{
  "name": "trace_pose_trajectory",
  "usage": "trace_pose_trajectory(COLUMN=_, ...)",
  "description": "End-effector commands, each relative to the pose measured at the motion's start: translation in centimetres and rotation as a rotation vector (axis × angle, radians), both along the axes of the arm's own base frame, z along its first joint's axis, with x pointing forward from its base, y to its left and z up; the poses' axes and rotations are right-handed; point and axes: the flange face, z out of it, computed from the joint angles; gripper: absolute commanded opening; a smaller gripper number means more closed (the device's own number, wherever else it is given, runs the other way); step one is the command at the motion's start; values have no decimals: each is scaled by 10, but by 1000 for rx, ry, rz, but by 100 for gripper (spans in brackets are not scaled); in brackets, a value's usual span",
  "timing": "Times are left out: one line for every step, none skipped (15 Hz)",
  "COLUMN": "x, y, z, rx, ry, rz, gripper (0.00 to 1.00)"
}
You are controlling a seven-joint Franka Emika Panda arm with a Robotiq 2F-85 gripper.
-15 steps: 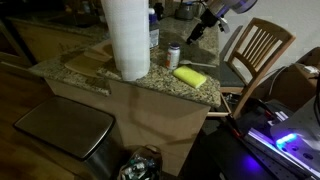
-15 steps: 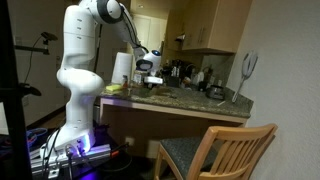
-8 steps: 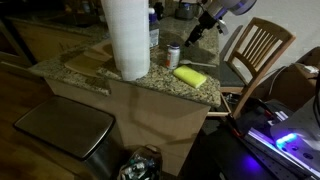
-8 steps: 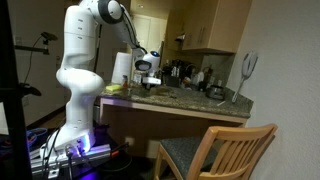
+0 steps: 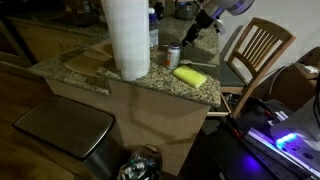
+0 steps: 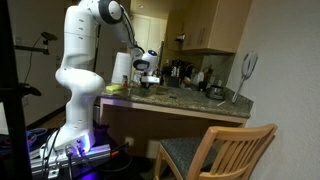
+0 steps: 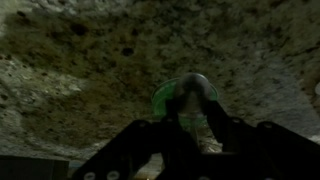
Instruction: Pick up the spoon from the counter and place it on the green object
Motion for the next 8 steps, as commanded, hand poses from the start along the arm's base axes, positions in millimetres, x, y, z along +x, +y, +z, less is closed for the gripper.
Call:
trace_pose_trajectory(x=7, y=-9, z=-5, rx=-52, ry=-50, rz=-7, gripper=11)
trace_pose_trajectory(x=8, y=-13, z=-6, rx=-59, ry=-52, rz=-15, gripper=11)
trace_pose_trajectory(x=8, y=-17, z=-9, rx=-62, ry=-51, rz=-21, gripper=11)
trace_pose_trajectory(x=8, y=-19, z=-12, rx=-66, ry=-47, rz=-26, gripper=11)
trace_pose_trajectory(x=8, y=-21, z=-18, rx=-67, ry=-36, rz=-32, gripper=50)
trace_pose_trajectory(x=8, y=-22, z=-22, rx=-63, ry=-21, rz=-35, gripper=62)
trace_pose_trajectory(x=7, y=-23, z=-27, rx=-61, ry=-4, rz=-35, gripper=68)
trace_pose_trajectory(x=7, y=-24, z=-28, rx=-60, ry=1, rz=-38, gripper=74)
